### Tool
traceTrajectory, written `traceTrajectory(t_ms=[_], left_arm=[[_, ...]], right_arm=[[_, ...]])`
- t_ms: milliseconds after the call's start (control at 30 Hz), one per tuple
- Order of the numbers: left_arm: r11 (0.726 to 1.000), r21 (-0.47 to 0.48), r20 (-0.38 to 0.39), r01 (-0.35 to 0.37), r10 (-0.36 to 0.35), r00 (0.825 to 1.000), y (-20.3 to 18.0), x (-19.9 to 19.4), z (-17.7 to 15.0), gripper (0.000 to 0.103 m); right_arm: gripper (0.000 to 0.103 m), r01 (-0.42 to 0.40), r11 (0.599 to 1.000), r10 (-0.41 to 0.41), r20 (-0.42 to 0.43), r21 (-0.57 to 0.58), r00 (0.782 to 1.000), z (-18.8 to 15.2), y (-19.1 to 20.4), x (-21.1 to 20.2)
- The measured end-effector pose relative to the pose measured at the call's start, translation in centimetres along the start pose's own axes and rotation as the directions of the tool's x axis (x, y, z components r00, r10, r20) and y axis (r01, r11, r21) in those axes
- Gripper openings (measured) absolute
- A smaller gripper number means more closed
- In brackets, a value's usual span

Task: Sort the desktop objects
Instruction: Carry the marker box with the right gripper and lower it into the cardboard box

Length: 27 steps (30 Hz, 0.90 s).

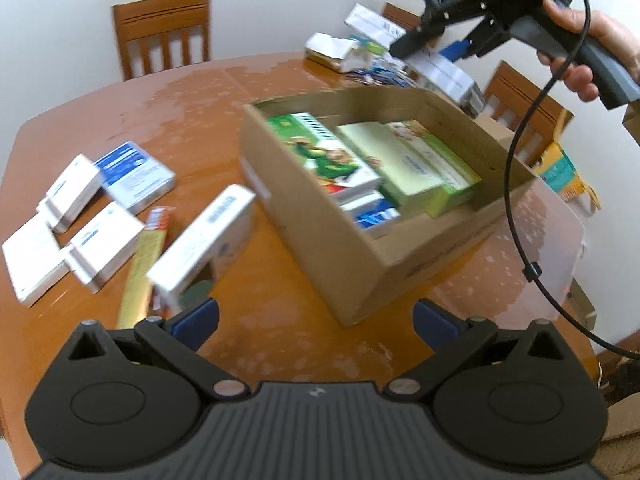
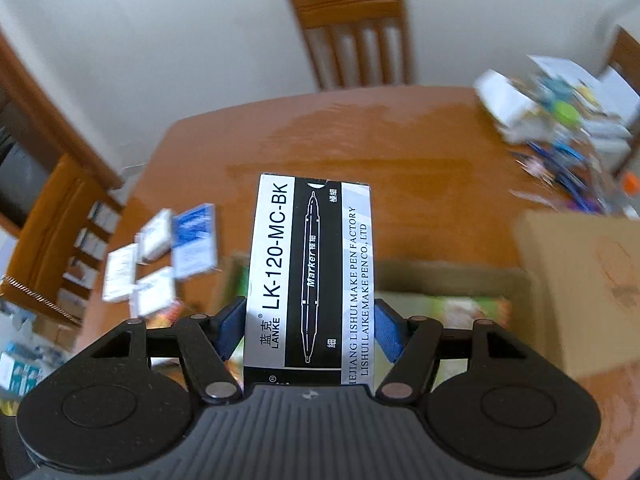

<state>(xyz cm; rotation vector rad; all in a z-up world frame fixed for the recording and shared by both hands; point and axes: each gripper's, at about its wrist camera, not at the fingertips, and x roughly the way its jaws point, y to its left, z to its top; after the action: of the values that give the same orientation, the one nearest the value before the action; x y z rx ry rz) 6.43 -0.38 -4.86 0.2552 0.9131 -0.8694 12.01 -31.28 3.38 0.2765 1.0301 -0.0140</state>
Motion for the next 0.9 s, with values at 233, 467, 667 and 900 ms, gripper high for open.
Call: traceTrajectory(t_ms=[233,467,667,900], left_arm=[[0.999,0.047,-0.034,-0.005,0.007,0.999,-3.0,1.0,0.8,0.103],[0.997,0.072,-0.052,-0.036,0.040,0.998,-5.1,1.0,1.6,0.103],[0.996,0.079,-0.057,-0.049,0.054,0.997,-6.0,1.4,2.1,0.103],[0.996,0.082,-0.053,-0.041,0.045,0.998,-6.2,1.4,2.2,0.103]], right_arm=[[0.071,0.057,0.995,-0.054,-0.040,0.087,0.998,-3.3,-6.0,1.8],[0.071,0.076,0.989,-0.065,-0.087,0.125,0.994,-4.9,-9.3,5.0],[0.071,0.097,0.990,-0.089,-0.075,0.107,0.993,-5.1,-9.8,6.0],[0.071,0.174,0.984,-0.170,-0.090,0.038,0.981,-4.9,-8.4,6.7]])
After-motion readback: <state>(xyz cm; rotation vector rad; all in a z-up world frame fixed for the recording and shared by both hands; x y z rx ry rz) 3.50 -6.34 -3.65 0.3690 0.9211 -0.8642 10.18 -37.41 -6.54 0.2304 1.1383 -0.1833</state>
